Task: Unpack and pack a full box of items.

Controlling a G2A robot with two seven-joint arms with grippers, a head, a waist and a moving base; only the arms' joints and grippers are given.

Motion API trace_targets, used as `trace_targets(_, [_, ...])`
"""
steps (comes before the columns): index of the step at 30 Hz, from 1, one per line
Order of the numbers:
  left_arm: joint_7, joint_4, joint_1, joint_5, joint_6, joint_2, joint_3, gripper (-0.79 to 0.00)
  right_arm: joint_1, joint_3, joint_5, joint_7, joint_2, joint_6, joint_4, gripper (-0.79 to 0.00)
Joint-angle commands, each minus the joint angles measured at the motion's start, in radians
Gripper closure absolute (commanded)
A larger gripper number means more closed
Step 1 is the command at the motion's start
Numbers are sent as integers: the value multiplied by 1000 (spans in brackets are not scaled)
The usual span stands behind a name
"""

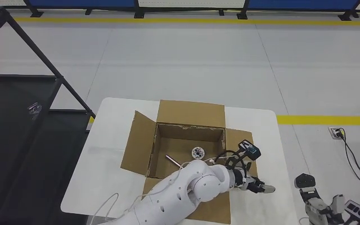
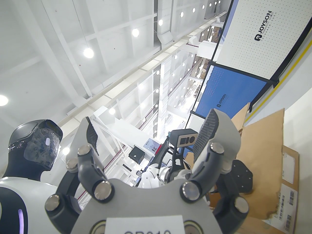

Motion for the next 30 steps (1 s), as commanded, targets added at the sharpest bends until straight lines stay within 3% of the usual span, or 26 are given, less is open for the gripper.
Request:
trace_targets(1, [1, -46, 27, 9, -13, 14, -33, -785, 0, 0, 0, 0, 0, 0, 0, -785])
trace_targets(6, [-10, -172, 114, 33, -50, 57, -138, -785, 15, -9, -50, -12, -1, 27, -24, -785])
trace_targets(10, [-10, -337, 241, 86, -74, 105, -265, -785, 28, -22, -110, -24, -4, 23, -45, -785])
trace_targets(16, [21, -620, 538, 164, -146, 178, -494, -785, 61, -54, -190, -61, -9, 48, -101, -785])
trace_targets(19, [65, -733, 710, 187, -195, 206, -617, -785, 84, -78, -311, -98, -15, 86, -145, -785])
trace_targets(23, [145, -793, 883, 153, -287, 229, -748, -785, 126, -132, -458, -158, -24, 169, -177, -785])
trace_targets(24, [157, -798, 912, 155, -298, 233, -771, -785, 134, -137, -485, -181, -26, 193, -176, -785])
trace_targets(30, [157, -798, 912, 155, -298, 233, -771, -785, 134, -137, -485, -181, -26, 193, -176, -785])
